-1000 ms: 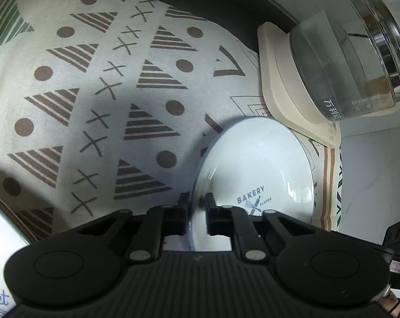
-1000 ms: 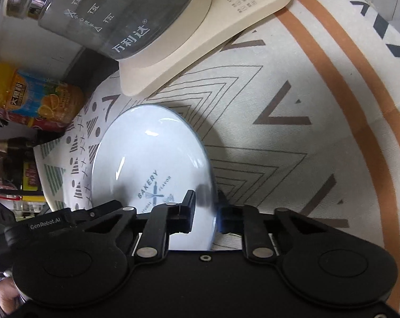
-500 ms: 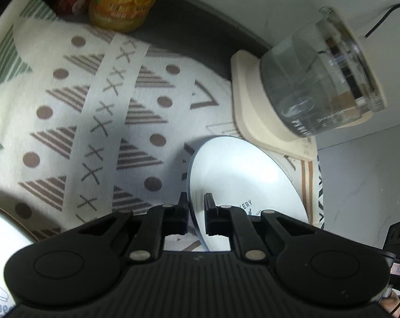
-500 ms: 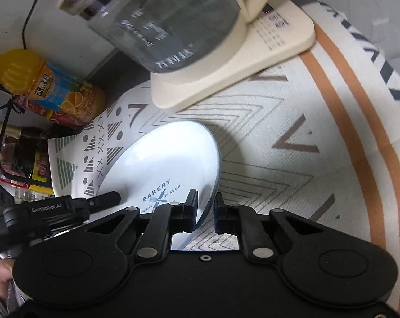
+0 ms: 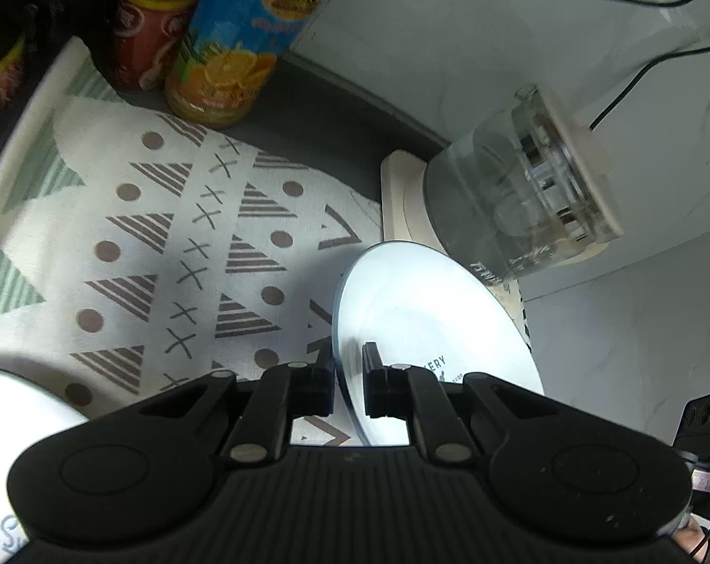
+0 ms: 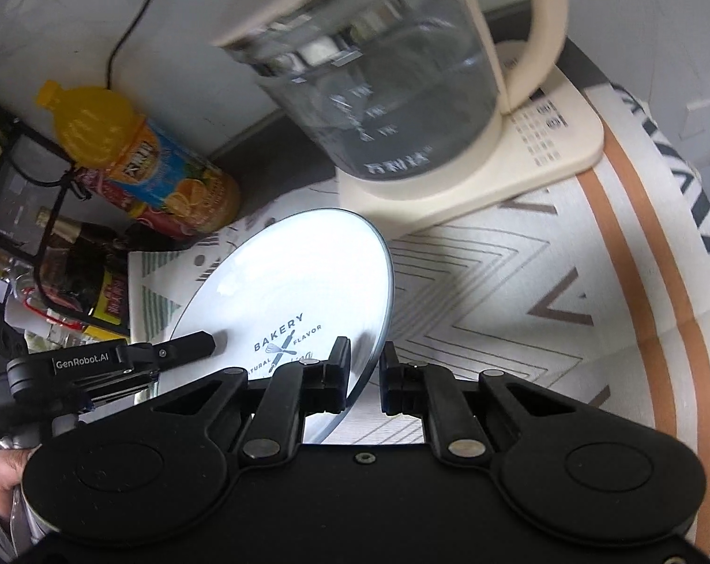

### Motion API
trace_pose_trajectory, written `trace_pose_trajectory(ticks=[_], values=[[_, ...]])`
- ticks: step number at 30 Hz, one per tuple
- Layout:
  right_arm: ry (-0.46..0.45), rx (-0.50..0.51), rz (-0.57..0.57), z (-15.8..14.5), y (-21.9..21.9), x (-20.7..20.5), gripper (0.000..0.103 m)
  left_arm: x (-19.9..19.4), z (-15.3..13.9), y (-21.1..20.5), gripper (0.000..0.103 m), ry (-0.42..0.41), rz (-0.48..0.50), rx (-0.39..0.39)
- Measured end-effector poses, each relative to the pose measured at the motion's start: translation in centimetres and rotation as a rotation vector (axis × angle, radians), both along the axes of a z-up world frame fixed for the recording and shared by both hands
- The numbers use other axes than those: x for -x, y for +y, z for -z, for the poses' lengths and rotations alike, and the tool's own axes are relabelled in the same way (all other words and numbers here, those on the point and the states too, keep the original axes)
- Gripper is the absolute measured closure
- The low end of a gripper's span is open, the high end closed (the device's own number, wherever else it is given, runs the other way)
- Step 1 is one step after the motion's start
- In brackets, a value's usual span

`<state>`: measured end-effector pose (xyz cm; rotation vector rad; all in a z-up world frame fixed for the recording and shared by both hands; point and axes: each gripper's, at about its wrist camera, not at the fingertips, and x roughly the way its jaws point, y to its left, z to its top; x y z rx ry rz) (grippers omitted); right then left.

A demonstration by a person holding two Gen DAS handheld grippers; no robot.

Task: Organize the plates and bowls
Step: 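Lift and carry the BAKERY plate with both grippers to the Sweet plate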

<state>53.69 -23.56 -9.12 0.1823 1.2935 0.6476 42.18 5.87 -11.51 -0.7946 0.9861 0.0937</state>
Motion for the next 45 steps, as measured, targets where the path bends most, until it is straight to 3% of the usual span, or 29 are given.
trace_pose_trajectory(ticks=[10,25,35,45], values=[[-0.032,-0.027,-0.051,-2.3,2.2,2.2,0.09,4.8,-2.3,2.3,0.094,-0.028,-0.07,-0.022],[-0.059,-0.028,-0.151,-4.7,7.7,7.7,0.09,12.7,-3.1,6.0,0.094,-0.046,-0.162,-0.046],[-0.074,0.003,-0.251,-4.4,10.6,13.3,0.089,18.6,-2.3,8.0,0.094,-0.02,-0.216,-0.057],[-0.09,0.056,-0.32,-2.8,12.4,17.7,0.089,21.7,0.0,8.9,0.094,0.03,-0.224,-0.069]])
